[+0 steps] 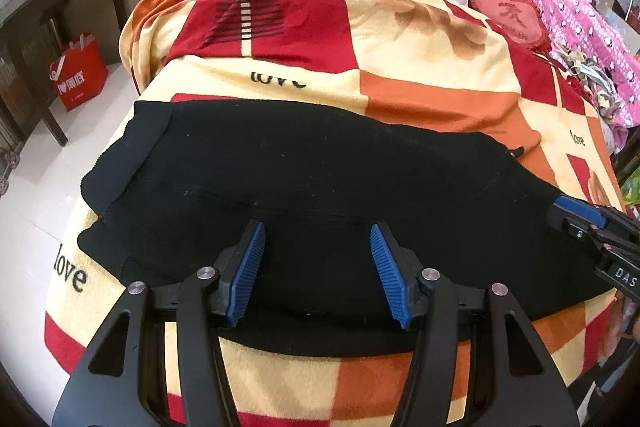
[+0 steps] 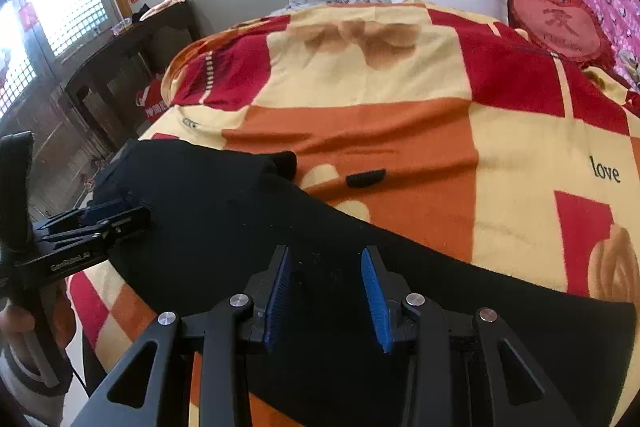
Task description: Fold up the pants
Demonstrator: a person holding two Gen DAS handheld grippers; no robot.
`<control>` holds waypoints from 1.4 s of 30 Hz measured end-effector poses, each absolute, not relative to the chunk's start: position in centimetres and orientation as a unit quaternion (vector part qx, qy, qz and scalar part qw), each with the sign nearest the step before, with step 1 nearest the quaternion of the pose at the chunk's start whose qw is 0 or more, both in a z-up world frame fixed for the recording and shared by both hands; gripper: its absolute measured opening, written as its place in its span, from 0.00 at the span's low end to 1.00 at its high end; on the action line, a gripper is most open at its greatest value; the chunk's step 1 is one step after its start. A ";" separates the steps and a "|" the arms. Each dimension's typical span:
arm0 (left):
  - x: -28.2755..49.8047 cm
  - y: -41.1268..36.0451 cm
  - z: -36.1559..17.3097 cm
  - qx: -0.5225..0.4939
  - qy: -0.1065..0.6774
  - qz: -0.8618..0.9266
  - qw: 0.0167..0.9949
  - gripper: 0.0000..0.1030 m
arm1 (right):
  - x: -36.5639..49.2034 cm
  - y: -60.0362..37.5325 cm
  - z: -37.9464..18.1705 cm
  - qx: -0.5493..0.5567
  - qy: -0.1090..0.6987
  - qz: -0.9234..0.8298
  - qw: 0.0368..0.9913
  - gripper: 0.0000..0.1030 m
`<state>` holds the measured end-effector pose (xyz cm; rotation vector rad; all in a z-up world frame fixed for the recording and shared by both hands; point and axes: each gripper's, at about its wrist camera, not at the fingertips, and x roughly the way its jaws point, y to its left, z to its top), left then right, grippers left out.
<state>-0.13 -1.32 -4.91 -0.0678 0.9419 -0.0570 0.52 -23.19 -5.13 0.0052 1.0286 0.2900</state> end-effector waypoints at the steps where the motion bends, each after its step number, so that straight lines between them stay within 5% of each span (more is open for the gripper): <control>1: -0.1 -1.4 -5.0 -0.032 0.454 -0.029 0.890 0.57 | 0.6 -23.2 -5.4 0.001 0.492 0.136 0.860 0.34; 18: -0.3 -4.6 -3.0 -0.023 0.449 -0.072 0.890 0.57 | -0.1 -24.5 -4.7 0.000 0.481 0.116 0.869 0.34; 42: 1.5 -19.3 -2.8 0.053 0.480 -0.227 0.846 0.57 | -9.2 -37.3 -2.5 0.036 0.478 -0.005 0.878 0.40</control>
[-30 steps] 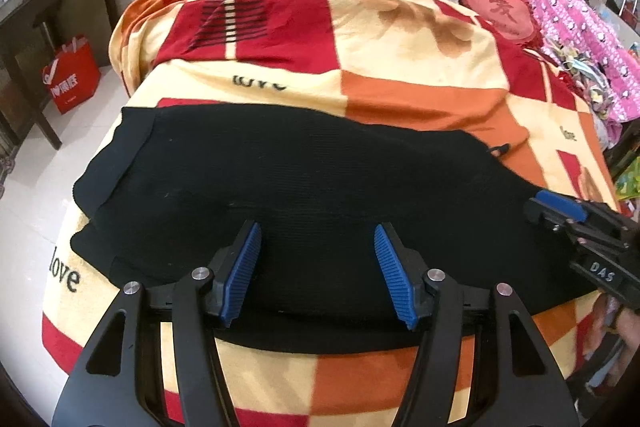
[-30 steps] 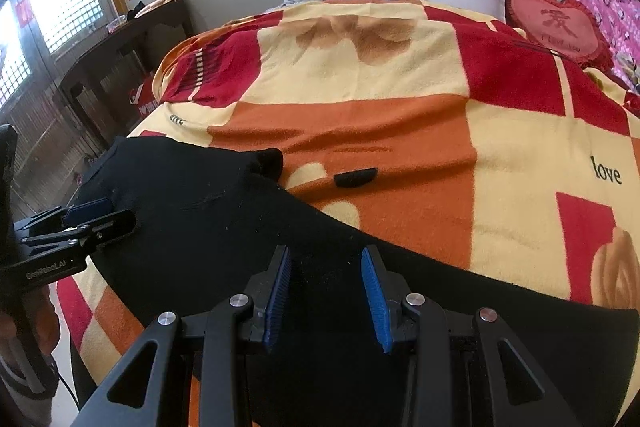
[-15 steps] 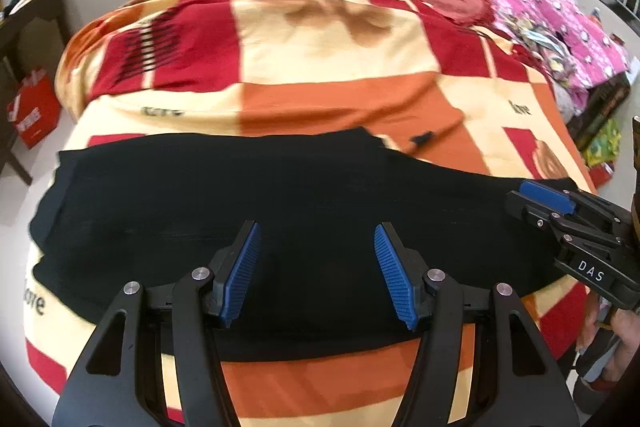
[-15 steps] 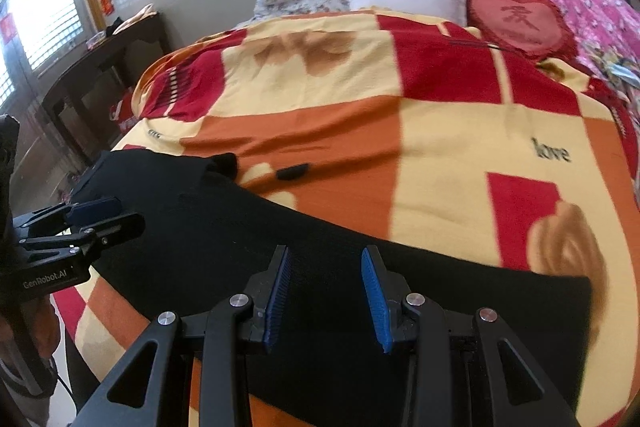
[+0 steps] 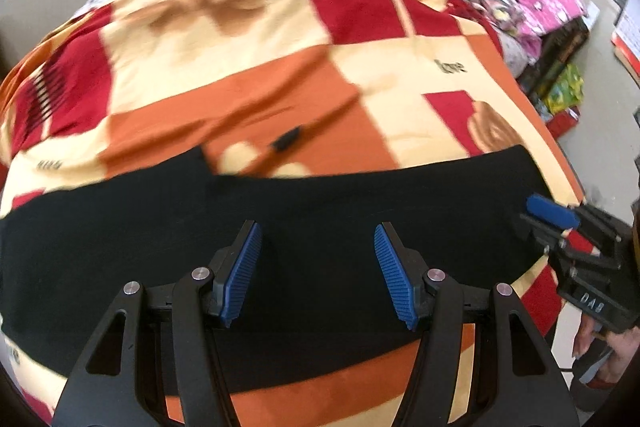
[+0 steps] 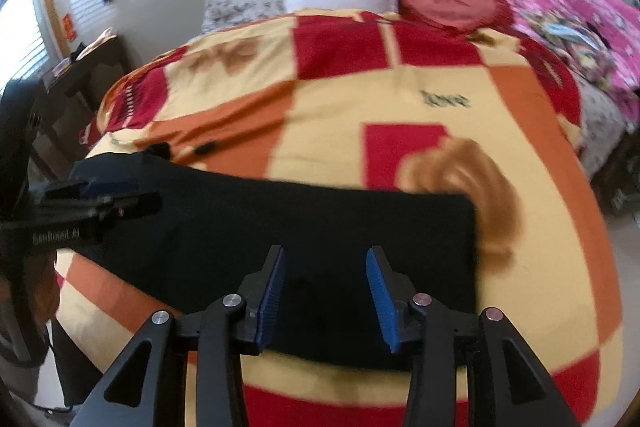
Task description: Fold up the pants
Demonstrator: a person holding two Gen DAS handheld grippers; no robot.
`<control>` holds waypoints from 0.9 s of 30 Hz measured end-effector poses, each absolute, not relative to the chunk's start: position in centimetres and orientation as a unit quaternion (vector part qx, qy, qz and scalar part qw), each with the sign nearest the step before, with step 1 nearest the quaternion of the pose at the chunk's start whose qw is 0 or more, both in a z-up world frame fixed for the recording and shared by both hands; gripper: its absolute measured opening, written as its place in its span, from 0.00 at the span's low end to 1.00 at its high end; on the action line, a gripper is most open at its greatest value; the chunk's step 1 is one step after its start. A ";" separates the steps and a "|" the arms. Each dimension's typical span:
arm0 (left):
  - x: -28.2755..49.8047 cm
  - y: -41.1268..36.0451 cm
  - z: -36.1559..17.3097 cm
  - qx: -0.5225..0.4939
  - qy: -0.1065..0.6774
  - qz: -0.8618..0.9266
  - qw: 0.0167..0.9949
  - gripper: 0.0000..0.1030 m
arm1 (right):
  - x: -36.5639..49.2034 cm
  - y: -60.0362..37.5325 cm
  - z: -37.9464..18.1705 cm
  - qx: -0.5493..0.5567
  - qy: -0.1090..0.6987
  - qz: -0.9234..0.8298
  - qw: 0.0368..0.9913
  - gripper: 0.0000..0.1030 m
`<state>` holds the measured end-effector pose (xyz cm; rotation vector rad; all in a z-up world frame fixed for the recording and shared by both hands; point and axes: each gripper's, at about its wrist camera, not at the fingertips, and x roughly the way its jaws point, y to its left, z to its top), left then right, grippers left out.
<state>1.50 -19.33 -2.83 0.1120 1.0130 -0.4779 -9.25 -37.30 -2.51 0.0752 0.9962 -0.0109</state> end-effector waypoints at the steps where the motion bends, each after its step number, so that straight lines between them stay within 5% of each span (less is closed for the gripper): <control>1: 1.7 -20.3 -2.8 0.055 0.481 -0.236 0.843 0.57 | -9.7 -38.0 -2.8 0.039 0.482 -0.013 0.875 0.40; 7: 2.7 -26.7 -2.3 0.067 0.491 -0.309 0.812 0.68 | -12.2 -40.3 -2.2 0.082 0.467 -0.004 0.881 0.40; 27: 3.2 -40.8 -4.9 0.160 0.497 -0.433 0.735 0.69 | -14.0 -43.6 -3.6 0.176 0.434 0.011 0.884 0.46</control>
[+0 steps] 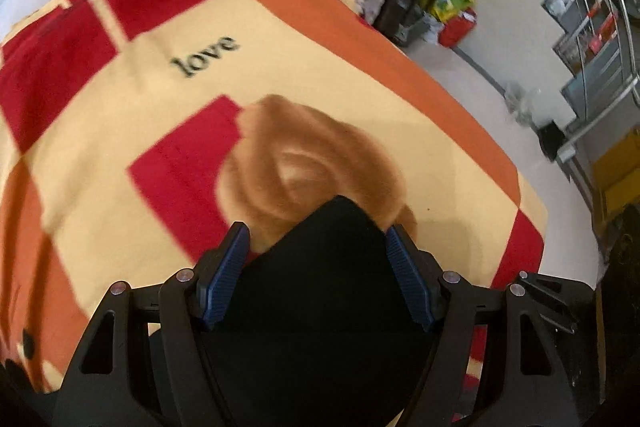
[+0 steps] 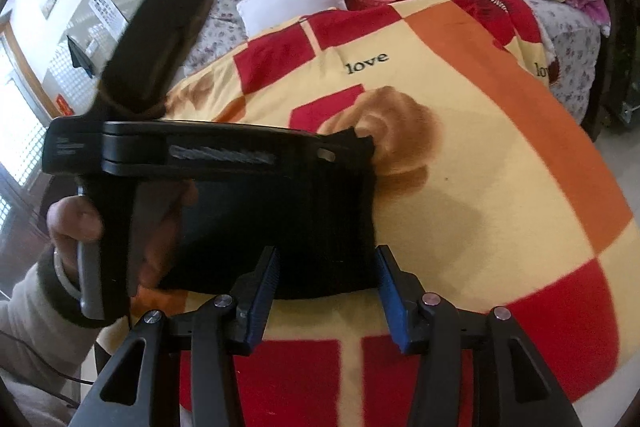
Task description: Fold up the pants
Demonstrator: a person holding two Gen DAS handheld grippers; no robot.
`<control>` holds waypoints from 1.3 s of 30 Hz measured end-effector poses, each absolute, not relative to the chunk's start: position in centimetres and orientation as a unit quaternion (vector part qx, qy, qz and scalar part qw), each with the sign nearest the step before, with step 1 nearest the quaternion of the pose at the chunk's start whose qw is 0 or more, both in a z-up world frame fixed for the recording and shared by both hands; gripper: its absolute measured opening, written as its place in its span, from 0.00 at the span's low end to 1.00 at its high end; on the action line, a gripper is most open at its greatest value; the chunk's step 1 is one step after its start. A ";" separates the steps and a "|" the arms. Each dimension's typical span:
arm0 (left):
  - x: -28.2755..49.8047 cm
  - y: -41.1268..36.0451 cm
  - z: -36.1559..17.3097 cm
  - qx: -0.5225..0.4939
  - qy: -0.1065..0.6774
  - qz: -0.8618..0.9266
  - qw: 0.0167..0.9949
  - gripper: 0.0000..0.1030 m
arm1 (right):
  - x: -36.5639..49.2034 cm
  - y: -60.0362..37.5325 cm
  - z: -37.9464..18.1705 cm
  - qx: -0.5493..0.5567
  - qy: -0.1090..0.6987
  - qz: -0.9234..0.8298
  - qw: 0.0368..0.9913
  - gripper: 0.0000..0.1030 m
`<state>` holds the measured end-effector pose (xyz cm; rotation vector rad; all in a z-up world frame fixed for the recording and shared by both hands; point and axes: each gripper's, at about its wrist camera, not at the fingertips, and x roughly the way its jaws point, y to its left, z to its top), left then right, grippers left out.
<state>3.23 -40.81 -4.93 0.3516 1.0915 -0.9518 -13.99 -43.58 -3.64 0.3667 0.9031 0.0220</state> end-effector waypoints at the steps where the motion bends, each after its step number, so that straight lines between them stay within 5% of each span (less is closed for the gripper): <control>1: 3.1 -41.1 -5.0 0.168 0.486 -0.434 0.740 0.69 | -13.9 -43.5 -3.7 0.178 0.431 0.014 0.885 0.46; 4: 2.8 -41.6 -5.1 0.171 0.471 -0.443 0.743 0.68 | -13.5 -43.6 -4.1 0.191 0.421 0.027 0.886 0.44; 7: 3.0 -41.6 -5.1 0.156 0.465 -0.455 0.743 0.36 | -12.7 -44.0 -4.9 0.225 0.420 0.043 0.878 0.17; 13: 4.9 -39.7 -4.2 0.074 0.498 -0.468 0.726 0.14 | -11.7 -43.1 -3.4 0.227 0.399 0.058 0.886 0.14; 26: 5.8 -24.3 6.1 0.008 0.420 -0.402 0.813 0.14 | -7.8 -31.5 3.5 0.141 0.354 0.208 0.901 0.13; 39: 5.7 -8.1 -0.2 -0.049 0.475 -0.226 0.849 0.14 | -1.4 -19.0 -5.5 0.117 0.464 0.293 0.828 0.17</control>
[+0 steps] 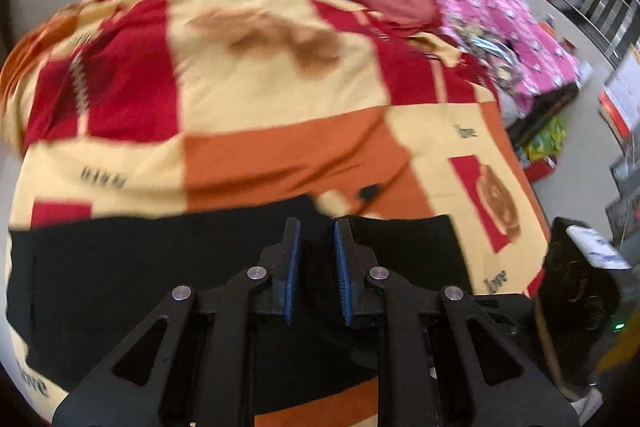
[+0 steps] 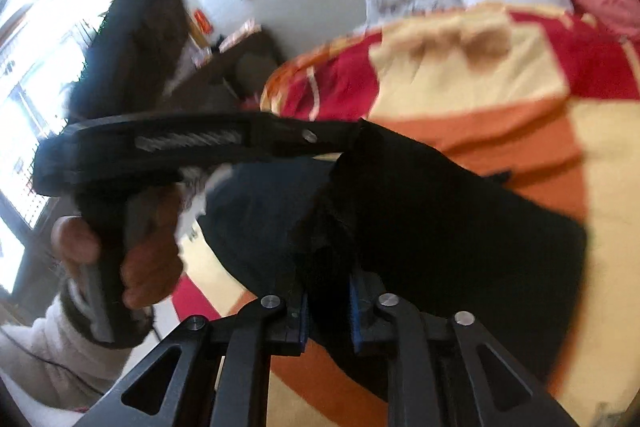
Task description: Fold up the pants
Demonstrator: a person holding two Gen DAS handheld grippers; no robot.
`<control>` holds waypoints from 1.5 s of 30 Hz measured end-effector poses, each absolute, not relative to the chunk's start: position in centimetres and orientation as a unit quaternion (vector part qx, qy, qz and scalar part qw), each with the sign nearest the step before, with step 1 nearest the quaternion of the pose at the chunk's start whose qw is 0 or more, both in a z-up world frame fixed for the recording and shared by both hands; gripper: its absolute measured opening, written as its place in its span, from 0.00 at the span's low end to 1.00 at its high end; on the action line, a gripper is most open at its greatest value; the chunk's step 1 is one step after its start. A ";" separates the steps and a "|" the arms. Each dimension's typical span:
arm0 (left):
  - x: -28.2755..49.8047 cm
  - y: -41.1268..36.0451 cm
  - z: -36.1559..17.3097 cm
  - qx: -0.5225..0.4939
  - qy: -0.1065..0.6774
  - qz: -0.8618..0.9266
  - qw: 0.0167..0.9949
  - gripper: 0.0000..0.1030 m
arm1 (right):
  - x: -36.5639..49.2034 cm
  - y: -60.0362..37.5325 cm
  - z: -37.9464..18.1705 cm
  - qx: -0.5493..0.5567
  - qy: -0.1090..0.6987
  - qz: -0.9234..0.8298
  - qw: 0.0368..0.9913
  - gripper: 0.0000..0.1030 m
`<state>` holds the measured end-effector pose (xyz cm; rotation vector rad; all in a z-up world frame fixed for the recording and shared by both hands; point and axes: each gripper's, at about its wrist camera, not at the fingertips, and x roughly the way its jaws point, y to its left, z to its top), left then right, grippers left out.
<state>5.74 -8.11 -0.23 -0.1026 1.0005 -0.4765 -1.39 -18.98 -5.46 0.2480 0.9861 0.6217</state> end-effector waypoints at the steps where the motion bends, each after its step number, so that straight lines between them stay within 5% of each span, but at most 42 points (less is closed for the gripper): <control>1: 5.7 -7.3 -0.7 -0.055 0.477 -0.217 0.850 0.14 | -1.1 -18.5 -6.0 0.118 0.472 0.292 0.823 0.18; 5: 5.2 -5.7 -1.4 -0.071 0.480 -0.205 0.850 0.14 | -1.3 -18.9 -5.0 0.139 0.472 0.318 0.811 0.39; 7: 4.7 -5.8 -1.2 -0.067 0.478 -0.205 0.852 0.15 | -2.0 -19.9 -3.7 0.138 0.461 0.319 0.817 0.39; 14: 2.8 -7.1 -1.3 -0.053 0.473 -0.216 0.852 0.39 | -3.3 -25.6 -0.5 0.117 0.418 0.225 0.872 0.39; 29: 1.2 -9.2 -4.4 -0.030 0.488 -0.161 0.857 0.40 | 0.8 -25.5 -5.2 0.056 0.474 0.156 0.865 0.38; 45: 1.1 -9.0 -4.6 -0.035 0.480 -0.155 0.863 0.40 | -3.9 -26.1 -2.1 0.035 0.467 0.144 0.872 0.38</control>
